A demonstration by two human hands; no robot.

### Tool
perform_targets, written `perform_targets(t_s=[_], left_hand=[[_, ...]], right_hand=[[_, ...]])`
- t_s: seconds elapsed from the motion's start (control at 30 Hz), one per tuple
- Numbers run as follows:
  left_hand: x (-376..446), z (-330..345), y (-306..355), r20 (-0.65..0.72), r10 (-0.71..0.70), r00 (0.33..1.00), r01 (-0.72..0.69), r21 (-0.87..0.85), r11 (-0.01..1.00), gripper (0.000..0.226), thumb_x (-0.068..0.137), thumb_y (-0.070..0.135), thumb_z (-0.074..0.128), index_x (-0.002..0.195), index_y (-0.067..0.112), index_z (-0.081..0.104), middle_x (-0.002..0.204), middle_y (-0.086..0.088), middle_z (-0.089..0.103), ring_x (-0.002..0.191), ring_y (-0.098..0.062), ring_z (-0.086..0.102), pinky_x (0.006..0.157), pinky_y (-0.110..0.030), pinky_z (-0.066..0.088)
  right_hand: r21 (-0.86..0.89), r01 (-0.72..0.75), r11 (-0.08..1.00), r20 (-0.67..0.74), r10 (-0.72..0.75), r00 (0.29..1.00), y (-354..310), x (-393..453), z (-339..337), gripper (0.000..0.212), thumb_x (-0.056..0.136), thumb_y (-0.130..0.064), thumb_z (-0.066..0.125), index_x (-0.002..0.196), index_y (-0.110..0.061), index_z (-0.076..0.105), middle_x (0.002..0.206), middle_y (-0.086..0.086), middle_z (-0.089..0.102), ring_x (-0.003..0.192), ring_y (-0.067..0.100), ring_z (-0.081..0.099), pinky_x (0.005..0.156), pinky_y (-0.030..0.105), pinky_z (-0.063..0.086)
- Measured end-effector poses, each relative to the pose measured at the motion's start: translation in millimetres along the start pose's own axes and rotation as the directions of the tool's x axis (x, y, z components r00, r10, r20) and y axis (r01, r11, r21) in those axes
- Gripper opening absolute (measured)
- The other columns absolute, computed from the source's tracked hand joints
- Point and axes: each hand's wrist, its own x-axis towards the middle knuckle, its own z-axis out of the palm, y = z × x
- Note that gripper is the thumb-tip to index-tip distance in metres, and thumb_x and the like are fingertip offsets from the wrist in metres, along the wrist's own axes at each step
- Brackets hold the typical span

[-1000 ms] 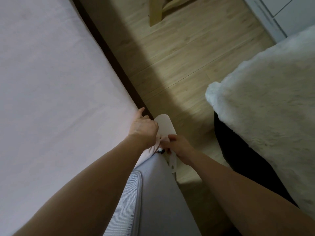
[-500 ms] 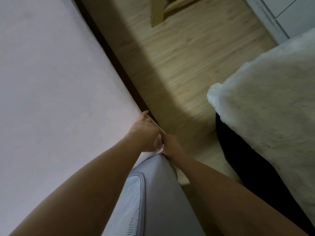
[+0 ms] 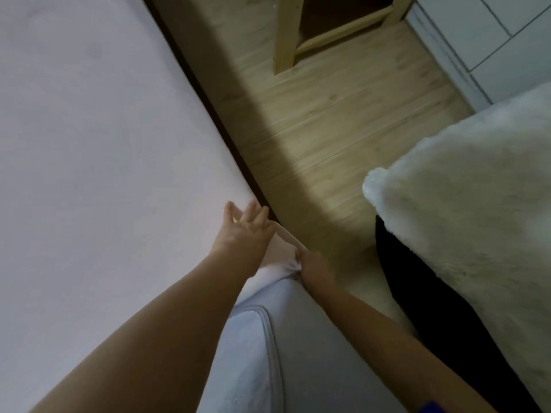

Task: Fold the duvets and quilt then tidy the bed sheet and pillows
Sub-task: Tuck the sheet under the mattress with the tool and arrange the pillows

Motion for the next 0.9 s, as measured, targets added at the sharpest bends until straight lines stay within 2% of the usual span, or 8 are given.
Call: perform_targets(t_s=[0.1,0.27,0.43,0.57,0.7,0.77,0.83,0.9], left_hand=[[-5.3,-9.0,-24.9,-0.047,-0.077,0.996,0.068,-0.176,0.982,0.083,0.086,0.035,0.066,0.150,0.016,0.017,0.156,-0.007,0.009,0.143,-0.026,0.010,0.105,-0.047,0.038],[-22.6,-8.8,-66.3,-0.082,-0.240,0.967,0.173,-0.480,0.860,0.074,0.093,0.020,0.057,0.152,0.012,0.014,0.157,-0.006,0.010,0.145,-0.023,0.012,0.107,-0.043,0.040],[-42.6,15.3,-116.1,-0.006,-0.606,0.795,0.457,-0.652,0.606,0.072,0.099,0.027,0.036,0.152,0.011,-0.010,0.160,-0.006,-0.017,0.147,-0.031,-0.014,0.115,-0.057,0.007],[-49.3,46.5,-148.7,0.130,-0.756,0.641,0.582,-0.725,0.369,0.085,0.095,0.057,0.030,0.151,0.014,-0.018,0.157,-0.008,-0.026,0.144,-0.034,-0.021,0.112,-0.063,0.001],[-43.4,61.7,-119.2,0.078,-0.450,0.890,0.388,-0.648,0.655,0.083,0.095,0.061,0.028,0.149,0.025,-0.023,0.154,-0.001,-0.033,0.141,-0.037,-0.028,0.114,-0.063,-0.004],[-47.4,47.8,-106.7,0.058,-0.204,0.977,0.195,-0.624,0.757,0.076,0.098,0.052,0.033,0.152,0.026,-0.014,0.158,0.003,-0.024,0.144,-0.031,-0.023,0.118,-0.054,-0.002],[-52.1,23.0,-108.7,0.115,-0.083,0.990,0.138,-0.647,0.750,0.065,0.099,0.045,0.041,0.153,0.026,0.013,0.161,0.002,0.007,0.148,-0.026,0.008,0.119,-0.044,0.017],[-54.4,-24.6,-118.1,0.197,-0.107,0.975,0.216,-0.691,0.690,0.051,0.098,0.044,0.046,0.144,0.024,0.039,0.149,-0.001,0.040,0.136,-0.023,0.039,0.111,-0.041,0.035]], right_hand=[[-0.179,0.003,0.984,0.044,0.005,0.999,-10.5,-3.6,-36.1,0.024,0.093,-0.009,0.047,0.106,0.003,0.063,0.104,0.021,0.065,0.100,0.035,0.063,0.072,0.032,0.044],[-0.321,0.044,0.946,-0.347,-0.161,0.924,-81.6,-5.5,-122.8,0.028,0.091,0.004,0.043,0.112,-0.003,0.058,0.108,0.017,0.060,0.093,0.034,0.061,0.075,0.037,0.047],[-0.294,0.384,0.875,-0.364,-0.474,0.802,-192.9,8.9,-127.7,0.033,0.094,-0.006,0.042,0.127,-0.006,0.046,0.116,0.018,0.040,0.093,0.040,0.053,0.078,0.041,0.042],[-0.465,0.507,0.726,-0.247,-0.656,0.714,-249.4,41.7,-100.5,0.063,0.094,-0.006,0.041,0.151,-0.021,0.019,0.145,0.017,0.021,0.122,0.036,0.040,0.097,0.042,0.039],[-0.721,0.474,0.506,-0.068,-0.732,0.678,-240.0,79.7,-90.4,0.078,0.090,-0.007,0.040,0.152,-0.034,0.002,0.159,0.002,-0.017,0.121,0.034,0.041,0.089,0.040,0.041],[-0.735,0.388,0.556,-0.067,-0.629,0.774,-228.0,84.6,-96.6,0.072,0.093,-0.014,0.039,0.153,-0.029,0.002,0.159,0.007,-0.016,0.123,0.037,0.042,0.087,0.039,0.043],[-0.669,0.257,0.698,-0.096,-0.423,0.901,-219.7,78.0,-126.3,0.061,0.095,-0.010,0.037,0.152,-0.017,0.019,0.159,0.015,0.002,0.123,0.036,0.046,0.090,0.038,0.044],[-0.642,0.230,0.731,-0.048,-0.338,0.940,-202.9,67.9,-180.7,0.052,0.093,-0.001,0.034,0.143,-0.012,0.039,0.141,0.016,0.044,0.115,0.032,0.056,0.087,0.037,0.047]])
